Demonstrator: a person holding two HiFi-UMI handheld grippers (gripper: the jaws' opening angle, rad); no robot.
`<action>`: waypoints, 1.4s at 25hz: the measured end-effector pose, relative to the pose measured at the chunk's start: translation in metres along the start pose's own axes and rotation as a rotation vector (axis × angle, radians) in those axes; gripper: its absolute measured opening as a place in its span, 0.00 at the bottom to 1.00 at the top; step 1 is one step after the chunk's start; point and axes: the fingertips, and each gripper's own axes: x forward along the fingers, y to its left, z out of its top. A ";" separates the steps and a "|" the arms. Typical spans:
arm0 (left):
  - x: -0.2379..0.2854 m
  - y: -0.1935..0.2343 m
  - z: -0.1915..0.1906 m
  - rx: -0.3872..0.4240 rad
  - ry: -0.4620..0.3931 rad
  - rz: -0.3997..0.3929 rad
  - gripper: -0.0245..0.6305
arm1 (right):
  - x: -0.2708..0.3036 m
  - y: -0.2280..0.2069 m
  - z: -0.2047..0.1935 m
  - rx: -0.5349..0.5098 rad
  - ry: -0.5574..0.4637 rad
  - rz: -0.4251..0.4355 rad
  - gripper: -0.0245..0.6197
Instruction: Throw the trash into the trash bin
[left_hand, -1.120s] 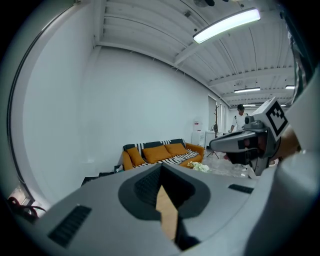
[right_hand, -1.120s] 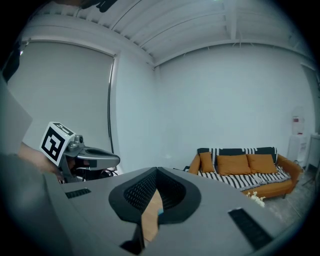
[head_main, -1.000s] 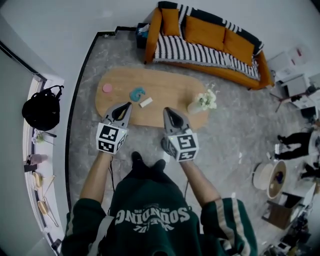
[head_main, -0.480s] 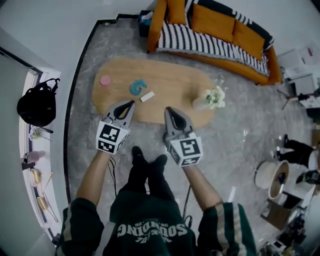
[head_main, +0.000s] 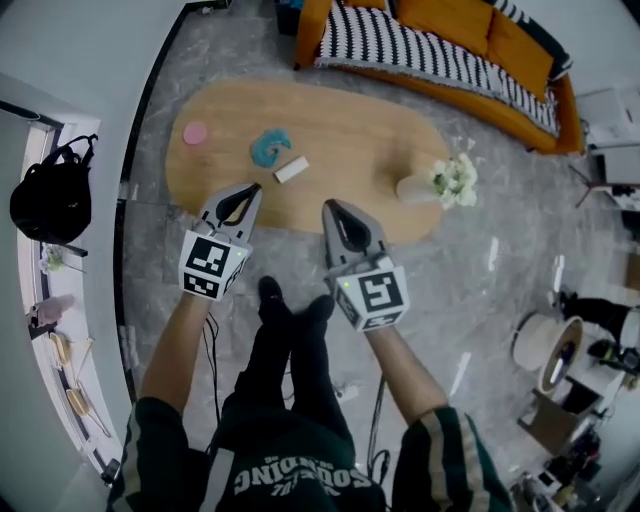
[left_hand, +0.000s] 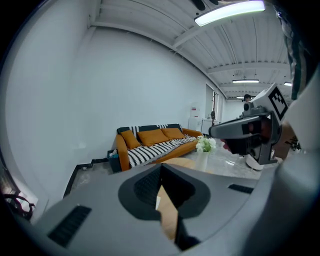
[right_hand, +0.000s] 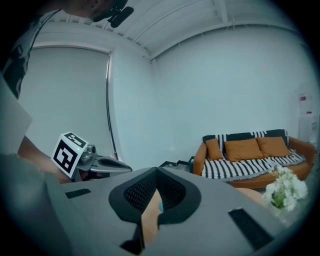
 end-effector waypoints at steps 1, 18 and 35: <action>0.004 0.001 -0.009 -0.001 0.011 0.000 0.04 | 0.003 -0.002 -0.010 0.010 0.011 -0.003 0.04; 0.113 0.007 -0.121 0.026 0.213 -0.032 0.36 | 0.006 -0.019 -0.113 0.106 0.093 -0.030 0.04; 0.219 0.017 -0.266 0.240 0.544 -0.056 0.38 | -0.037 -0.037 -0.242 0.229 0.279 -0.111 0.04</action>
